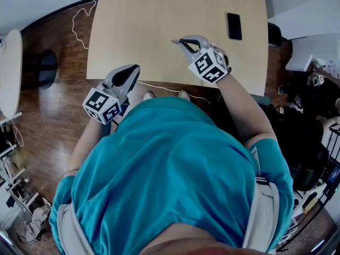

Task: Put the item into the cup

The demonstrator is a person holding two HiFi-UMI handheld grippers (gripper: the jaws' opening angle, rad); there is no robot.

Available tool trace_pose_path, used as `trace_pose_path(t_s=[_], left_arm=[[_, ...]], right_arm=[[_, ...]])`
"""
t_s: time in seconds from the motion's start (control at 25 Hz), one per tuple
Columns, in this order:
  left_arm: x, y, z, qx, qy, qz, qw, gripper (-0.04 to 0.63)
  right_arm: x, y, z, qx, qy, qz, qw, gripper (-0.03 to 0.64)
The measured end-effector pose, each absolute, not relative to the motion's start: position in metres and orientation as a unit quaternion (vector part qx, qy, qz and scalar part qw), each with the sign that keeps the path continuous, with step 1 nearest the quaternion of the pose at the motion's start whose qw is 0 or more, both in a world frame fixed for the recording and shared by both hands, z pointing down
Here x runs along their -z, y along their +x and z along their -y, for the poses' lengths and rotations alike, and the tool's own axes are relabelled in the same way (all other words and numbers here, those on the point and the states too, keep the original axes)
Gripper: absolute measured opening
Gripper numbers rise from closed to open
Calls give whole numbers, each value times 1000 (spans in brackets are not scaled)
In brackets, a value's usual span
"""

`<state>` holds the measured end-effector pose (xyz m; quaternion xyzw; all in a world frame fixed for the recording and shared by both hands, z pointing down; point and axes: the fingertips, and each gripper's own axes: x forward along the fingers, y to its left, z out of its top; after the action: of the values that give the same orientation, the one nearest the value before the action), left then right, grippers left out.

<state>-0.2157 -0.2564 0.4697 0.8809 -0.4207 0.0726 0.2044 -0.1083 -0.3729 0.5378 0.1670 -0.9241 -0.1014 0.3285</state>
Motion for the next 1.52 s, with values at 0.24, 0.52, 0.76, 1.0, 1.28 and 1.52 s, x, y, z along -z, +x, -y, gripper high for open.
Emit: trace_pose_path(t_s=[0.24, 0.52, 0.76, 1.0, 1.28, 1.52], left_arm=[[-481, -156, 282, -95, 904, 372, 191, 5], [-499, -93, 314, -124, 917, 338, 172, 5], [-516, -49, 326, -148, 922, 312, 176, 5], [-532, -16, 321, -171, 924, 289, 181, 6], [-537, 4, 314, -183, 926, 275, 181, 5], [-532, 5, 312, -177, 924, 286, 182, 5]], right_arm=[[-516, -27, 375, 89, 223, 919, 313, 8], [-530, 69, 384, 68, 273, 899, 335, 8], [-563, 112, 385, 47, 281, 887, 363, 8], [-598, 132, 380, 35, 273, 879, 388, 8], [-615, 131, 379, 16, 263, 884, 385, 93], [-587, 132, 372, 28, 267, 899, 345, 169]])
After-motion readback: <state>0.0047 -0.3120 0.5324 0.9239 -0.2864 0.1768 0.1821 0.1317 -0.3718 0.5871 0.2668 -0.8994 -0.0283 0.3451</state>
